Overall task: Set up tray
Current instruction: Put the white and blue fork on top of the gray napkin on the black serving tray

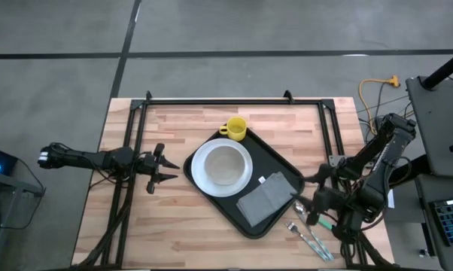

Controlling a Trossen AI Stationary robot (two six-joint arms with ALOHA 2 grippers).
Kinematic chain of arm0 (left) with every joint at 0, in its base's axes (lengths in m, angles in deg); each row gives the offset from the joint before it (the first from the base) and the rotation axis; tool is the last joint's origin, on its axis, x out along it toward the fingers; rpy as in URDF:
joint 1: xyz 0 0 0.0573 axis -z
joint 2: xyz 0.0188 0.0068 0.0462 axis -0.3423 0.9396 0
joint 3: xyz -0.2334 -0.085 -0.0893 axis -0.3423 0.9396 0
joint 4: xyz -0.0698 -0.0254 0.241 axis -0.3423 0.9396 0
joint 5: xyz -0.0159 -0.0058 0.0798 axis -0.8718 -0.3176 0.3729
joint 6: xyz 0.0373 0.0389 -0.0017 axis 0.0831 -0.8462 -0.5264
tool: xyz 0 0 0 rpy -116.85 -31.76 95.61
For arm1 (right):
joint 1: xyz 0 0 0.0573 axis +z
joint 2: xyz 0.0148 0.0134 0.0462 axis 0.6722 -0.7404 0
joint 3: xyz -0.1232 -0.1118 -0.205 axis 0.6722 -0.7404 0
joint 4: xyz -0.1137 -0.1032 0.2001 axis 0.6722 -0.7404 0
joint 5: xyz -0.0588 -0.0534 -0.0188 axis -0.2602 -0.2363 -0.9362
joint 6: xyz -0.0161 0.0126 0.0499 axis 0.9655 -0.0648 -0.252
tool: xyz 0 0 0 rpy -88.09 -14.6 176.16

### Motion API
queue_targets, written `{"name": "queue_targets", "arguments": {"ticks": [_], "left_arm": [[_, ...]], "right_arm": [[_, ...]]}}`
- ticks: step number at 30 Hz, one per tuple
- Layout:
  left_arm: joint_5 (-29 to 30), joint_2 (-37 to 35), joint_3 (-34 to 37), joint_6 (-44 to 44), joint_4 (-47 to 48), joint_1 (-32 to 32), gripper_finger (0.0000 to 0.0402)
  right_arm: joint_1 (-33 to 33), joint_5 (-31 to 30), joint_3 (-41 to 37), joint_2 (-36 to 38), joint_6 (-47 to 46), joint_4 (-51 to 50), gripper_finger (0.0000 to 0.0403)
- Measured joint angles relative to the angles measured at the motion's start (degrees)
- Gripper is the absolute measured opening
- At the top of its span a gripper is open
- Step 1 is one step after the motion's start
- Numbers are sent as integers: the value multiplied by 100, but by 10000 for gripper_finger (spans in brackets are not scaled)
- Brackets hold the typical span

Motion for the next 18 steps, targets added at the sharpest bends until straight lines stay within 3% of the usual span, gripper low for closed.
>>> {"name": "queue_targets", "arguments": {"ticks": [4, 18], "left_arm": [[0, 1, 0, 0, -1, 0, 136], [0, 2, 0, 0, -2, 0, 136]], "right_arm": [[0, 943, -2, 0, -1008, 321, 242], [-2, 1025, -2, 0, -1201, 1252, 242]]}}
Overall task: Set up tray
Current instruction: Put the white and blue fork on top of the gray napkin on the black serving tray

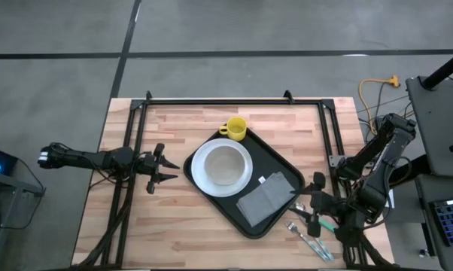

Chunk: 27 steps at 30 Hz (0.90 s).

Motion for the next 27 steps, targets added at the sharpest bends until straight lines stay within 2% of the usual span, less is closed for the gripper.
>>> {"name": "queue_targets", "arguments": {"ticks": [14, 20, 24, 27], "left_arm": [[0, -2, 0, 0, 2, 0, 136], [0, 0, 0, 0, 0, 2, 136], [-1, -1, 0, 0, 1, 1, 136], [-1, 0, 0, 0, 0, 2, 136]], "right_arm": [[-66, 160, 0, -9, 652, 277, 242], [-76, 1489, 0, -5, 397, 275, 242], [-74, 1764, 0, -9, -286, 249, 242], [-74, 2458, -17, -28, -636, 252, 242]]}}
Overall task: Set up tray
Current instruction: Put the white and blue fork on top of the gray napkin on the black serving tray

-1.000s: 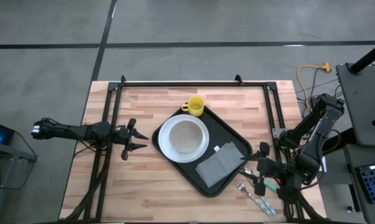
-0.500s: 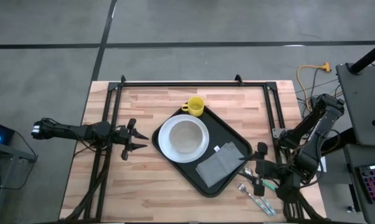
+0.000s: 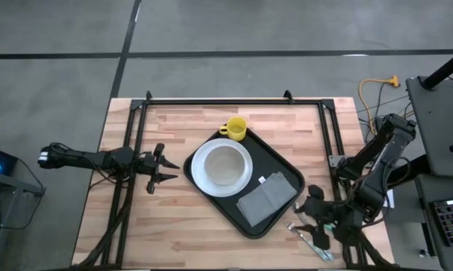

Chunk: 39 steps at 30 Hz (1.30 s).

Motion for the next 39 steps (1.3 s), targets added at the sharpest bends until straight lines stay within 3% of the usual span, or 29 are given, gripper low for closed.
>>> {"name": "queue_targets", "arguments": {"ticks": [7, 17, 39], "left_arm": [[-1, -2, 0, 0, 0, -1, 136], [1, 0, 0, 0, 2, -2, 136], [0, 0, 0, 0, 1, -1, 136]], "right_arm": [[2, 1615, -70, -386, -1046, -319, 242], [2, 2906, -72, -1356, -2184, -486, 242], [-2, 3145, -56, -2167, -2614, -628, 227]]}}
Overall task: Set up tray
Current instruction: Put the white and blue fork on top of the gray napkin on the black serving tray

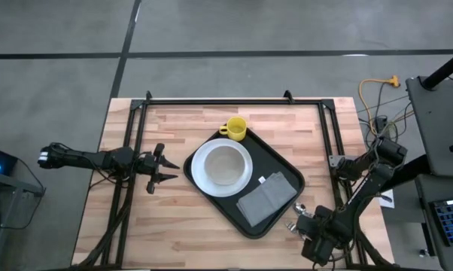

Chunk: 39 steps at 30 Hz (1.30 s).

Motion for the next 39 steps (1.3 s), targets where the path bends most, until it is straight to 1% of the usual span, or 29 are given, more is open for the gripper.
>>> {"name": "queue_targets", "arguments": {"ticks": [12, 17, 22, 39], "left_arm": [[0, -1, 0, 0, 0, 1, 136], [1, -2, 0, 0, -1, 0, 136], [0, 0, 0, 0, -1, 0, 136], [1, -2, 0, 0, 0, 1, 136]], "right_arm": [[-16, -23, 65, -99, -256, 15, 226], [-24, -30, 65, -306, -273, 23, 226], [-72, -8, 72, -473, -497, 84, 226], [-111, -14, 71, -485, -869, 290, 226]]}}
